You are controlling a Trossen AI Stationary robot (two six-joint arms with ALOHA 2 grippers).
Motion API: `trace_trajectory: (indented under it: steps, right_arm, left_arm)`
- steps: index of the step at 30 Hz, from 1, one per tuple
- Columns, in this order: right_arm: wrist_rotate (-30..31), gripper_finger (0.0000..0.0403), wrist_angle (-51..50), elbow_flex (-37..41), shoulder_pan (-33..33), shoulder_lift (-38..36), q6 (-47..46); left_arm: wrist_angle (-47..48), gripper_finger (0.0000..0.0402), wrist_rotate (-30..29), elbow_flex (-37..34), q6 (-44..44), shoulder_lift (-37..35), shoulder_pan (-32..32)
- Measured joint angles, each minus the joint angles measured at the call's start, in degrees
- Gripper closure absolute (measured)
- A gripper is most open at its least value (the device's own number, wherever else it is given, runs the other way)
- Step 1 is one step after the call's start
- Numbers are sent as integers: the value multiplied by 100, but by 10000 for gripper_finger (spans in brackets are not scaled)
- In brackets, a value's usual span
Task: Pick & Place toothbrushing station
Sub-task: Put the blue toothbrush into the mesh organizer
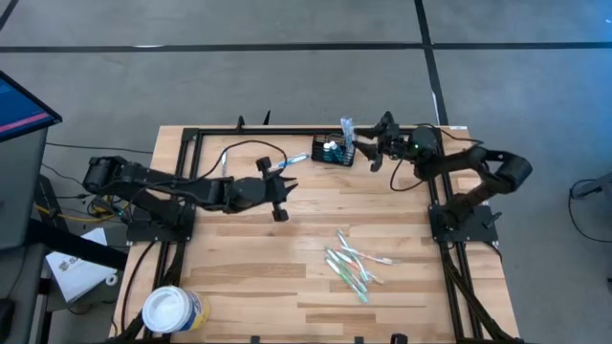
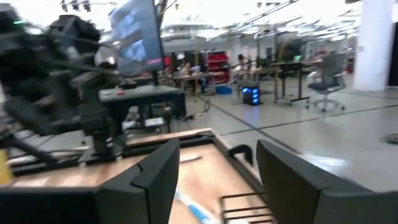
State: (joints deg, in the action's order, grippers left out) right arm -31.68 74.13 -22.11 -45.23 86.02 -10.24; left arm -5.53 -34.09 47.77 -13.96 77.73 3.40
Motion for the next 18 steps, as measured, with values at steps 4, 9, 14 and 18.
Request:
trace_trajectory:
  steps: [4, 9, 14, 18]
  right_arm:
    - [-2, 207, -481, 2, 303, -318, 285]
    - [-2, 215, -1111, 2, 616, -720, 583]
    - [-2, 223, -1601, 2, 866, -944, 587]
    - [-2, 229, -1819, 2, 1078, -968, 621]
  left_arm:
    - [-1, 340, -7, -252, 302, -4, -403]
    - [-19, 340, -10, -690, 597, -4, -968]
    - [-46, 340, -13, -1020, 1093, -4, -1438]
    - [-50, 340, -15, -1153, 1704, -4, -1752]
